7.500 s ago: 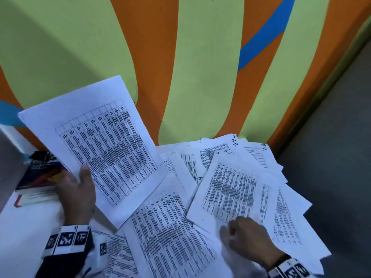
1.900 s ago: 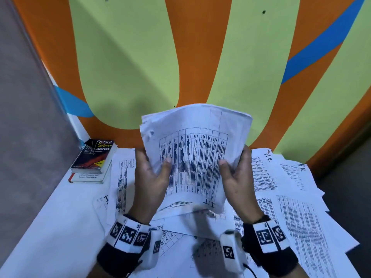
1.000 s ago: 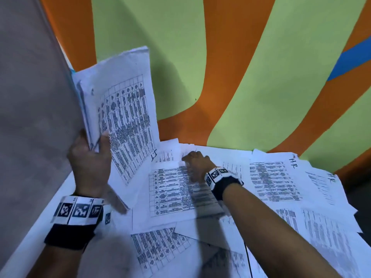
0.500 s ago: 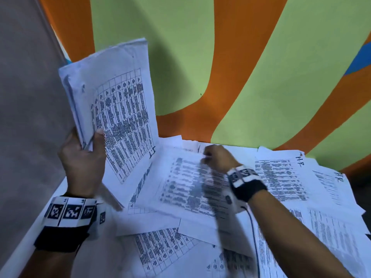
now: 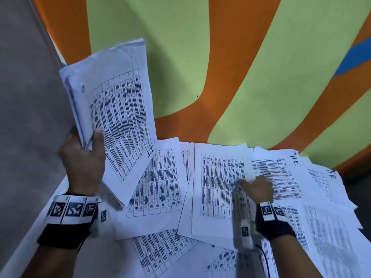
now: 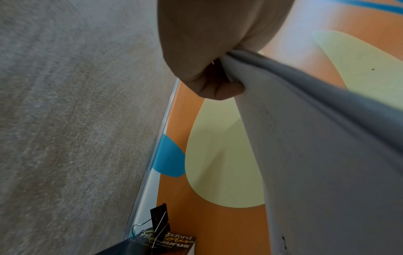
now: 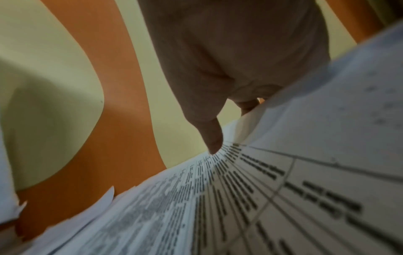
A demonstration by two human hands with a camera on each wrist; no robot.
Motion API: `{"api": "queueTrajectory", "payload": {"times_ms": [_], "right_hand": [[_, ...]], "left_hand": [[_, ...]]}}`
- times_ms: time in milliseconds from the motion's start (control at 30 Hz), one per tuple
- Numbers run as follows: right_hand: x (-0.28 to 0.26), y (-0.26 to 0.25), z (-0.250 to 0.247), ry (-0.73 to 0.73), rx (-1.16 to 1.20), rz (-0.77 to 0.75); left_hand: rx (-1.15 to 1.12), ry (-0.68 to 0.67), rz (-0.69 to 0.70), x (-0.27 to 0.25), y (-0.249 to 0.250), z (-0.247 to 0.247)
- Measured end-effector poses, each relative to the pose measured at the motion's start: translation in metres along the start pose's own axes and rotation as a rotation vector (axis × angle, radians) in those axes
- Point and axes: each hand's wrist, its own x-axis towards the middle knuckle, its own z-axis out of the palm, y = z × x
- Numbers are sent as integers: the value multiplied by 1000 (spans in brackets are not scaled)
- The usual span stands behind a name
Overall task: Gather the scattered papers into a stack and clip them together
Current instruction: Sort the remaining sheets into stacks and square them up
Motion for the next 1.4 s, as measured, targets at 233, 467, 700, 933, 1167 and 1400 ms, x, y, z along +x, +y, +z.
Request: {"api": "queueTrajectory", "payload": {"times_ms": [233, 467, 700, 933, 1167, 1400], "right_hand": [[-6, -16, 14, 198, -119, 43], [-19, -15, 23, 289, -12, -67], [-59, -28, -70, 128, 387, -353], [-72, -82, -62, -558, 883, -270], [-92, -111, -5, -1027, 1275, -233], [-70, -125, 62, -515, 768, -239]], "left_hand": [[32, -13, 43, -4, 4, -10], [57, -23, 102, -6, 0, -10], [66, -23, 63, -1, -1, -23], [104, 68, -82, 9, -23, -40], [82, 94, -11, 11, -22, -73], [115, 105, 8, 11, -31, -95]]}}
